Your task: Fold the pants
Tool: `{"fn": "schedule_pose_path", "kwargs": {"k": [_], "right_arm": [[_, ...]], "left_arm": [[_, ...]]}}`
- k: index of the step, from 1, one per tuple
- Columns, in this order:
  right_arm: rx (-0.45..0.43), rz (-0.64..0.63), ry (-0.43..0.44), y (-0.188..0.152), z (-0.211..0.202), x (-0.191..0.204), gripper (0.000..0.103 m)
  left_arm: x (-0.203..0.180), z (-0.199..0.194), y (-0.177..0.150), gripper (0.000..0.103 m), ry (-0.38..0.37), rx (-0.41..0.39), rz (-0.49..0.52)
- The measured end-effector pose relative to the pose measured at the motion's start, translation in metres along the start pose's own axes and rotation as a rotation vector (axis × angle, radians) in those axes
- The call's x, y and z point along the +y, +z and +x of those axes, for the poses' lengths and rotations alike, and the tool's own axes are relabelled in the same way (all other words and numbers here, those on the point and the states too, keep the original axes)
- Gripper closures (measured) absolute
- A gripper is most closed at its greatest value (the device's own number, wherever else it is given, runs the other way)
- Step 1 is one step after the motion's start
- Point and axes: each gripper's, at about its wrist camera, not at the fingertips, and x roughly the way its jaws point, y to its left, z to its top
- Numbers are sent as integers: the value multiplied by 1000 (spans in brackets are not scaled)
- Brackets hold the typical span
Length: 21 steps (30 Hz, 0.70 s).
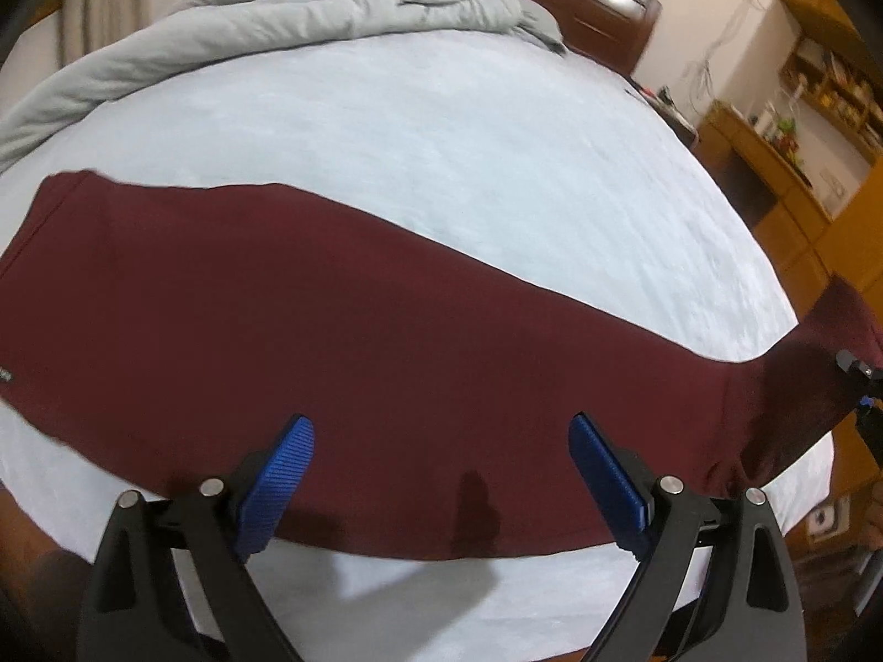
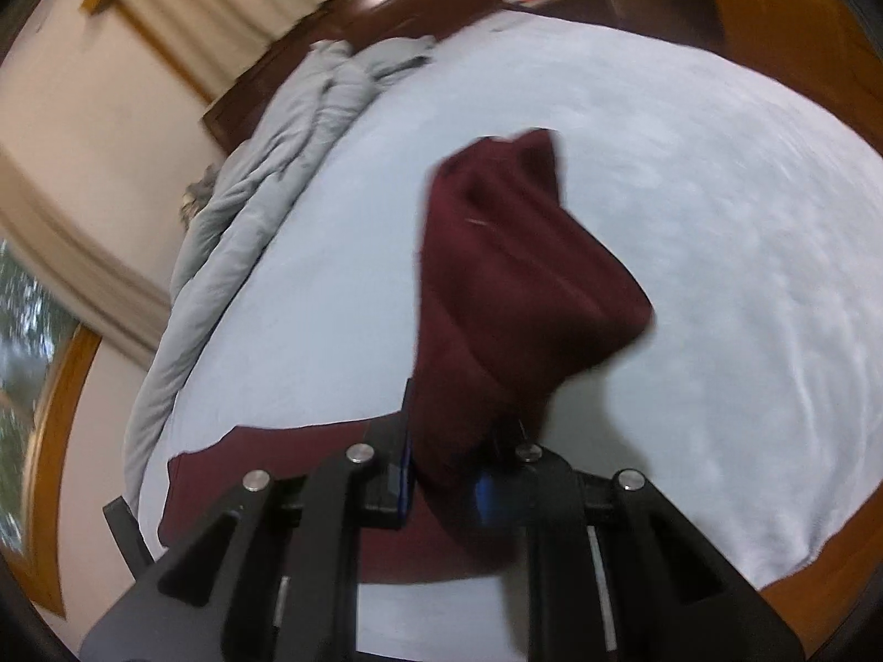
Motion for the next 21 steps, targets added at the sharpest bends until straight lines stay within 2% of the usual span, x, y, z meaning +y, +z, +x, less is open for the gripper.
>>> {"fn": "schedule_pose_path", "kwargs": {"k": [5, 10, 21], "right_arm": [[32, -103, -5, -7, 27, 64, 88], [85, -169, 10, -20, 53, 111, 88], [214, -316, 47, -76, 123, 204, 88]], "left_arm": [[27, -11, -2, 9, -1, -12, -58], [61, -23, -5, 9, -9, -21, -104], [99, -40, -6, 9, -16, -49, -187]]}}
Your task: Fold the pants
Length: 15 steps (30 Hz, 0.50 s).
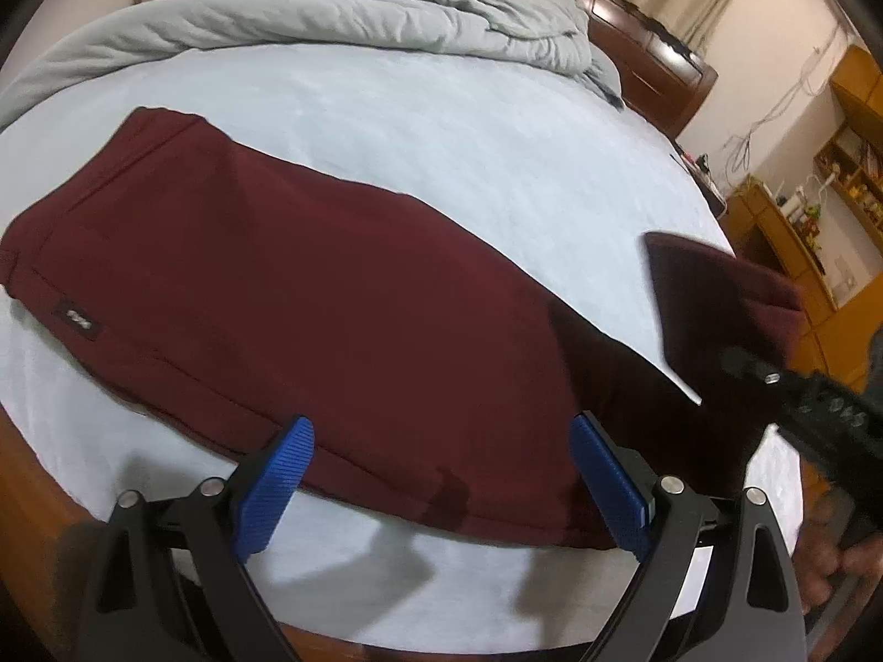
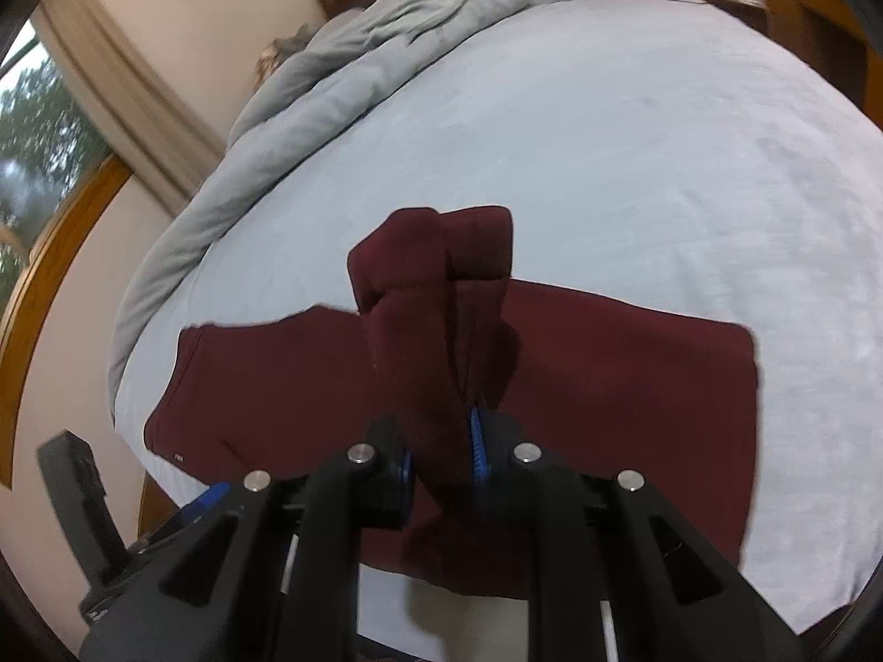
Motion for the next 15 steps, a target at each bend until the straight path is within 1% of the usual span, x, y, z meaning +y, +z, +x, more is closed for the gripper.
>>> {"fn": "schedule_pose_path", "kwargs": {"k": [6, 10, 12, 13, 14, 15], "right_arm": [[47, -84, -10, -15, 40, 40, 88], [92, -137, -39, -29, 67, 54, 87], [119, -177, -55, -40, 80, 57, 83], [123, -188, -56, -45, 84, 58, 78], [133, -193, -44, -48, 87, 58, 69], [148, -199, -15, -51, 87, 58, 64]], "left_arm": [[25, -6, 2, 9, 0, -10, -61], [34, -6, 3, 9, 0, -9, -87], [36, -6, 4, 9, -3, -3, -94], [36, -6, 6, 9, -5, 2, -96], [36, -6, 7, 9, -10, 5, -101], [37, -6, 7, 9, -17, 10, -108]]}}
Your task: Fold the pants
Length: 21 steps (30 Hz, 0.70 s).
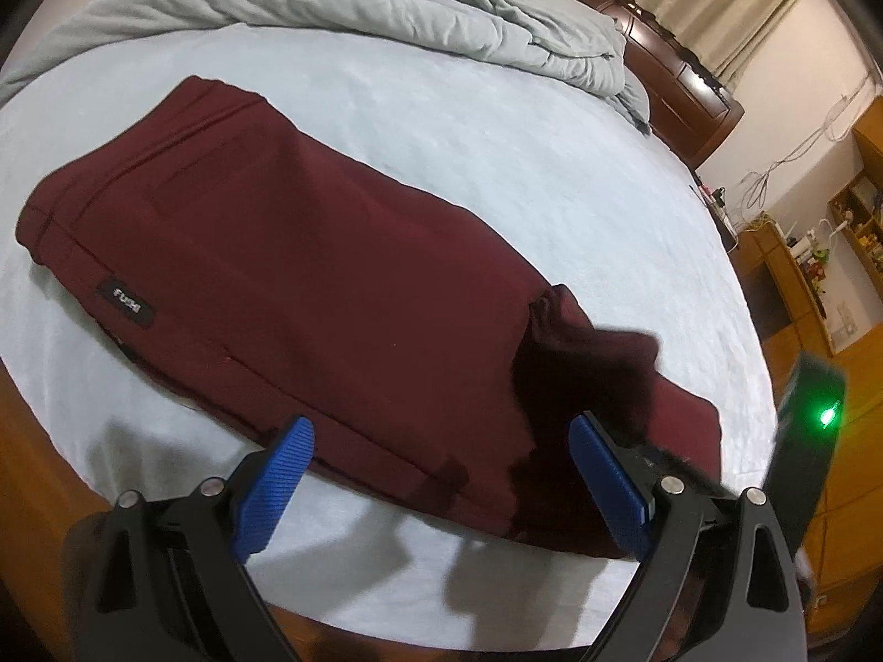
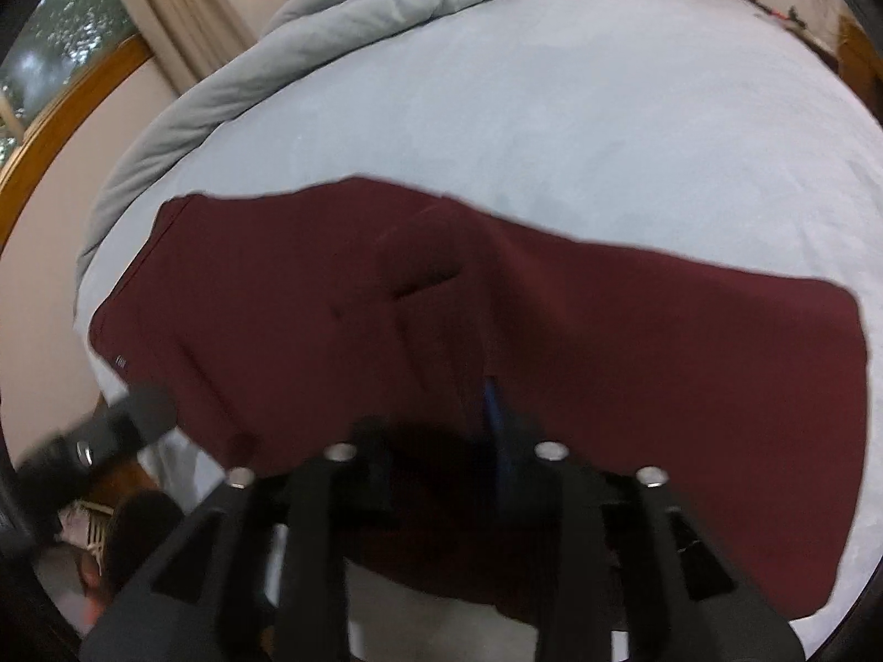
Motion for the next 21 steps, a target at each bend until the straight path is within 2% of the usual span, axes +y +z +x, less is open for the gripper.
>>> {"fn": "schedule_pose_path", "kwargs": {"k": [2, 3, 6, 9, 11, 14, 21], "right_arm": [[2, -5, 60, -3, -3, 2, 44], [6, -12, 92, -5, -5, 3, 41], [26, -32, 201, -10, -16, 4, 40], [25, 5, 309, -17, -36, -9, 40], [-6, 40, 313, -21, -56, -25, 41], [-68, 134, 309, -27, -87, -63, 42], [-163, 248, 208, -44, -135, -132, 42]], "left_arm": [[-1, 1, 0, 9, -13, 13, -11], [-2, 2, 1, 9, -21, 23, -20], [-3, 8, 5, 9, -42, 45, -38], [-5, 14, 11, 9, -45, 68, -51], [-8, 20, 15, 9, -61, 95, -58], [-19, 35, 17, 9, -48, 143, -45], [-38, 75, 8, 9, -68, 272, -65]]}}
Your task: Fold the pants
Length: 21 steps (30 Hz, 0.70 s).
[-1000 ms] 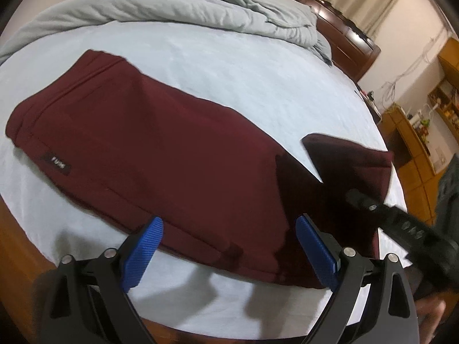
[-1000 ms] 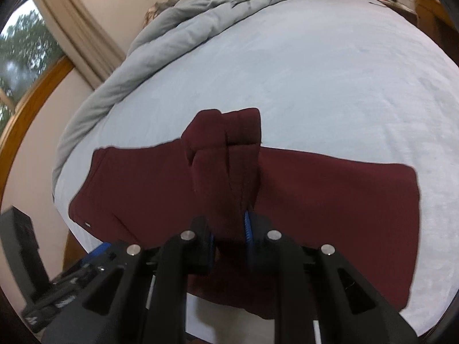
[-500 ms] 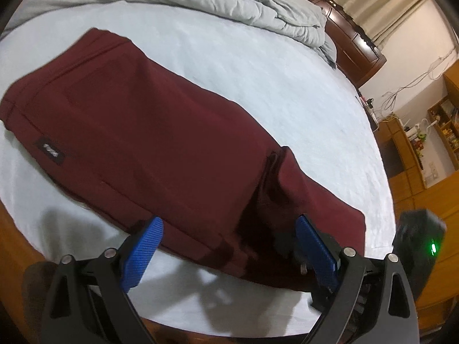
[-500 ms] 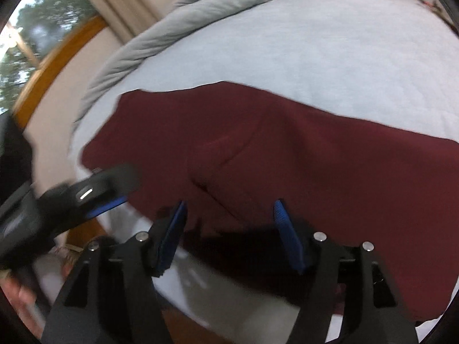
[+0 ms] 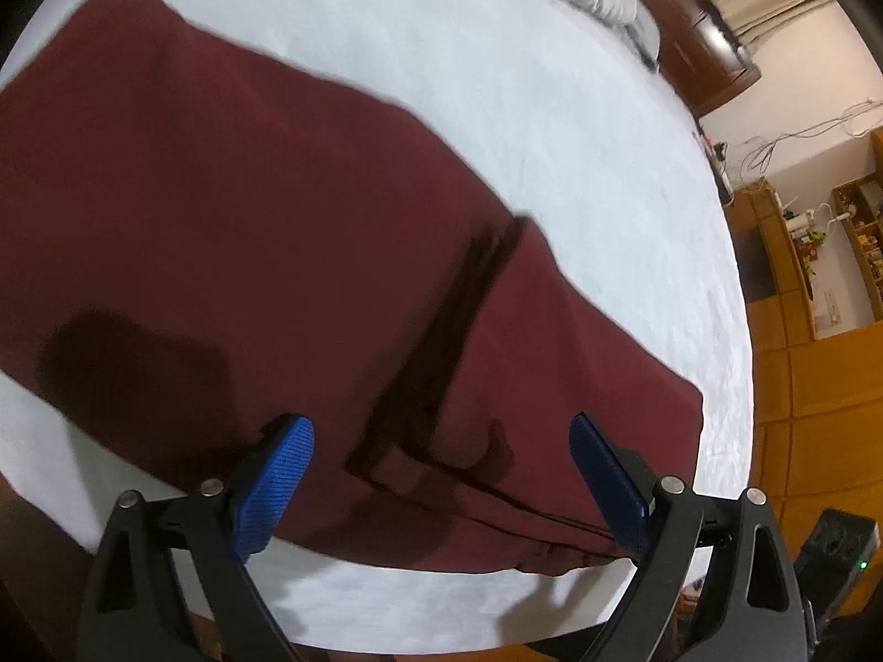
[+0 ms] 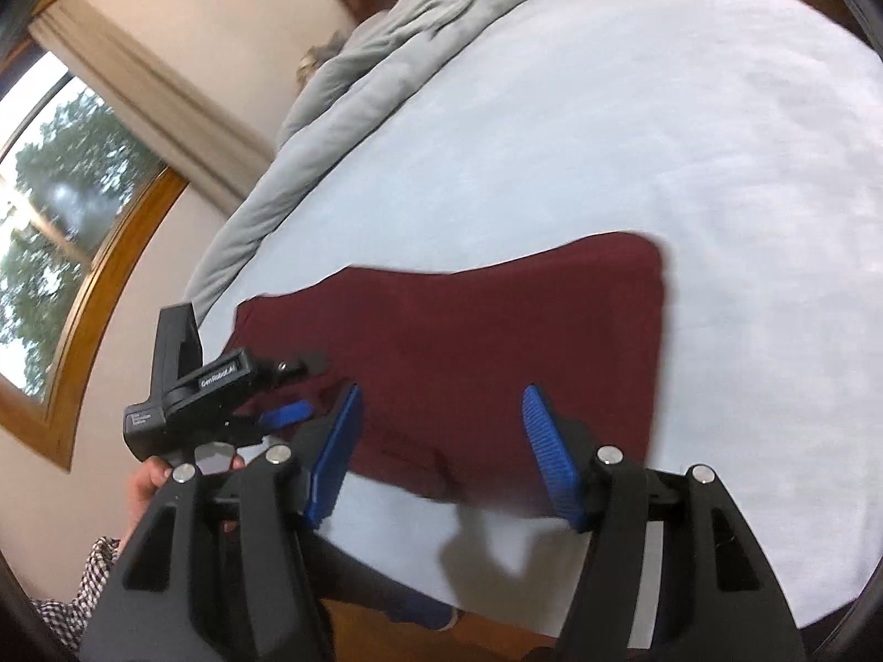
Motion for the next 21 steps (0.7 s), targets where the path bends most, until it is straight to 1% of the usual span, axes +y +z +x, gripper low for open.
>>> {"fn": "schedule_pose_path", "kwargs": {"k": [1, 3, 5, 6, 7, 8, 9, 10, 11, 13, 15, 16, 18, 20, 21], "right_arm": [[-7, 8, -8, -1, -3, -6, 42], [-17, 38, -18, -3, -10, -21, 42], [-23, 69, -24, -7, -11, -32, 42], [-24, 80, -26, -8, -12, -38, 42], [-23, 95, -28, -9, -11, -42, 42], [-23, 104, -30, -10, -11, -45, 42], [-22, 119, -38, -10, -10, -50, 42], [-21, 140, -48, -11, -9, -55, 42], [-16, 157, -49, -10, -4, -57, 42], [2, 190, -51, -9, -4, -71, 42], [20, 212, -54, -7, -2, -80, 37], [54, 237, -32, -6, 3, -86, 29], [99, 277, 5, -8, 12, -94, 28], [145, 306, 36, -11, 27, -102, 28], [173, 326, 52, -12, 34, -106, 27]], "left_arm": [[-1, 5, -1, 9, -6, 13, -14], [-6, 8, -1, 11, -10, 13, -24], [-10, 11, -3, 40, -30, 38, -21], [-13, 12, -4, 46, -2, 39, -14], [-12, 12, -6, 60, 13, 36, -4], [-13, 12, -7, 69, 17, 35, 5], [-13, 11, -8, 71, 5, 29, 2], [-13, 9, -8, 76, -7, 20, 2], [-14, 6, -9, 79, -15, 12, 6], [-19, -2, -12, 80, -26, -17, 29], [-20, -4, -14, 80, -12, -29, 45], [-17, -4, -14, 80, -7, -26, 43], [-9, -1, -13, 80, 0, -19, 25], [-3, 2, -13, 80, -13, -12, -2], [-2, 4, -13, 80, -17, -11, 0]]}}
